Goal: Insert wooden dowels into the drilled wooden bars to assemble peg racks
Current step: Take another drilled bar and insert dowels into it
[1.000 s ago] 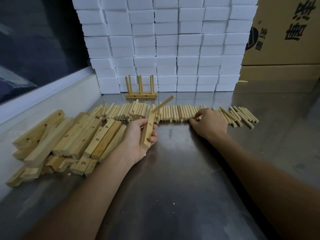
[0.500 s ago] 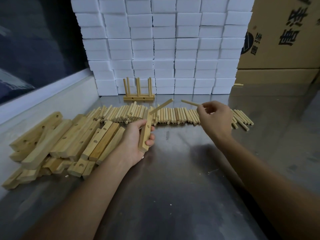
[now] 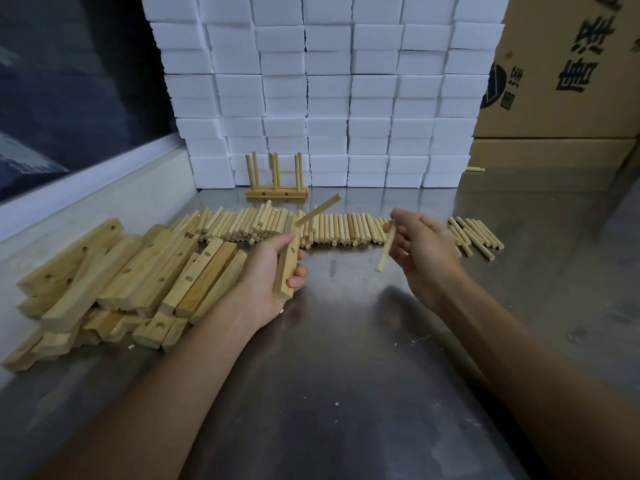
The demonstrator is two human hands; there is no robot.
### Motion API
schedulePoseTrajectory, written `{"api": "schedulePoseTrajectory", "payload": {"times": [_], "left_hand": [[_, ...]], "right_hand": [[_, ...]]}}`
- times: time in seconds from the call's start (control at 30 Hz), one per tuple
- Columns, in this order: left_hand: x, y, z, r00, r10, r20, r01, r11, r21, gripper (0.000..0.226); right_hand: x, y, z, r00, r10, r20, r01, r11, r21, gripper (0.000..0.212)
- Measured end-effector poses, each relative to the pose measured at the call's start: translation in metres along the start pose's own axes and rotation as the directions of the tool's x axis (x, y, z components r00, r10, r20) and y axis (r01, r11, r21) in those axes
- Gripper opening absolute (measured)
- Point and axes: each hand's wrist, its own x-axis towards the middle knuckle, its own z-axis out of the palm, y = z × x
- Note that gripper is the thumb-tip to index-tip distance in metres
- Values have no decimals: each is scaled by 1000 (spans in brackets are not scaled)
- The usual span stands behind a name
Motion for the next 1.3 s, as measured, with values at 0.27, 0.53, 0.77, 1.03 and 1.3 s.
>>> {"api": "schedulePoseTrajectory", "payload": {"times": [0.27,0.53,0.77,1.03,1.3], "left_hand": [[-1,0,1,1000,12,-5,-12,1000,23,18],[-3,1,2,1000,4,-12,-4,1000,18,19],[-4,1,2,1000,-6,-17,6,1000,-1,17],[-4,0,2,1000,2,-19,-2,1000,17,19],[-5,0,5,999,24,28,-25,999,38,21]], "right_hand": [[3,0,0,983,155,94,-161,985,61,15],[0,3,-2,987,131,96,-130,991,-23,17],[-3,3,-1,990,102,99,-98,994,-46,13],[-7,5,1,973,128,194,-81,969,-234,27],[-15,16,10,932,-104,347,302,750,-588,17]]}}
